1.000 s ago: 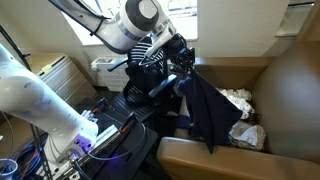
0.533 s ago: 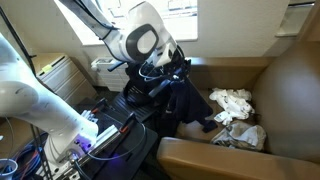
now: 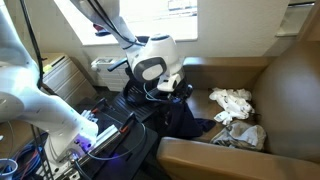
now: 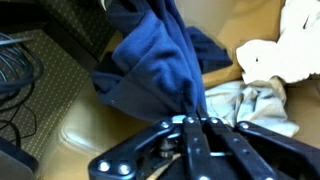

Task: Unhang the dark blue clothing from the backrest of the black chair and place it on the right side of the sofa, remove the grey clothing from the sofa and hang it on the backrest of the black chair, remove the black backpack from the black chair and put it on the sofa

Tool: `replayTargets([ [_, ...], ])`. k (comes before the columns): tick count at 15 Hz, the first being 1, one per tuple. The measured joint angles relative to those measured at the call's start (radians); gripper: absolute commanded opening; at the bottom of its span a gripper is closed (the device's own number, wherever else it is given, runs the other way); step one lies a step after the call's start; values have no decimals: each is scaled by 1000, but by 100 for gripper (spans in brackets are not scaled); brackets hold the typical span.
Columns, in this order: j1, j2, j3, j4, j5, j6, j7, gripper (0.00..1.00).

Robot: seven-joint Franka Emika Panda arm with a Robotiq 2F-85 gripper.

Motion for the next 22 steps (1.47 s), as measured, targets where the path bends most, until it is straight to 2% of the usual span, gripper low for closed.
replayTargets([
  [1,44,19,-81,34,-17,-31,34,29],
  [2,87,36,-159,66,-34,-64,68,5],
  [4,185,67,-290,123,-16,-161,80,19],
  [5,217,76,-320,142,-9,-184,81,26],
  [7,241,83,-329,151,-2,-192,85,29],
  [8,243,84,-329,151,-2,-193,86,54],
  [9,244,84,-329,151,-2,-193,86,55],
  [11,266,85,-351,147,-3,-175,87,67],
  [13,394,101,-468,133,-42,-118,202,81],
  [15,502,166,-544,152,2,-99,304,95],
  [16,520,219,-547,176,22,-94,360,99],
  [19,513,411,-543,276,87,-105,504,100],
  [21,472,530,-524,366,166,-181,524,100],
  [22,424,566,-492,414,186,-231,516,100],
])
